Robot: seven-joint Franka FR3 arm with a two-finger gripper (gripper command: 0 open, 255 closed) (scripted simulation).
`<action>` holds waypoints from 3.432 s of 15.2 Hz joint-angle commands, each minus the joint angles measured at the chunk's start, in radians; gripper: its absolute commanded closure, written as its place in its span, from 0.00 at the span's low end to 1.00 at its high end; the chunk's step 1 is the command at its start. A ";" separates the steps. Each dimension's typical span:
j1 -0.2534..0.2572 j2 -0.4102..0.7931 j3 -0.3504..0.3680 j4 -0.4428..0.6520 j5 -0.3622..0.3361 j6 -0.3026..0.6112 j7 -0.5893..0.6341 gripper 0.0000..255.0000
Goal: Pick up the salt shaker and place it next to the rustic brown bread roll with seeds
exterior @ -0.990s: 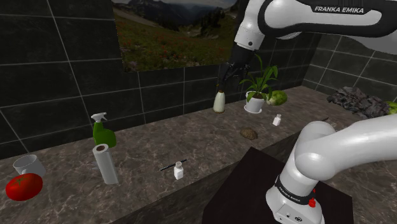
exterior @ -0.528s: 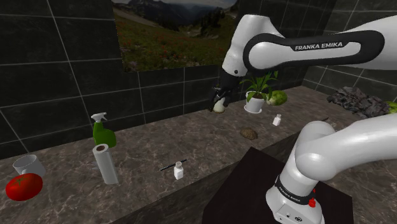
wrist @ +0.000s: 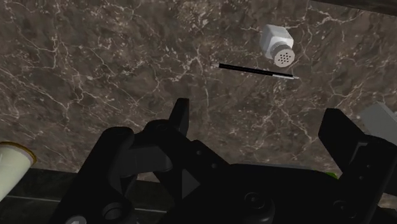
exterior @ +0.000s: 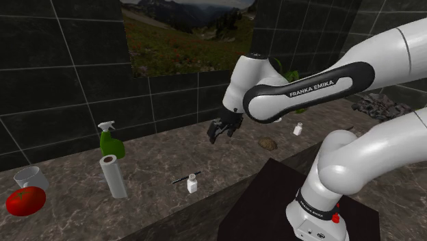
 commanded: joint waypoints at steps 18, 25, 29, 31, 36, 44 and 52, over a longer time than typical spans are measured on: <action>-0.374 0.957 0.412 0.245 -1.439 0.431 1.395 0.00; -0.319 1.090 0.337 0.325 -1.615 0.404 1.524 0.00; -0.310 1.119 0.322 0.343 -1.648 0.399 1.547 0.00; -0.310 1.119 0.322 0.343 -1.648 0.399 1.547 0.00; -0.310 1.119 0.322 0.343 -1.648 0.399 1.547 1.00; -0.310 1.119 0.322 0.343 -1.648 0.399 1.547 1.00; -0.376 0.981 0.404 0.277 -1.429 0.420 1.367 1.00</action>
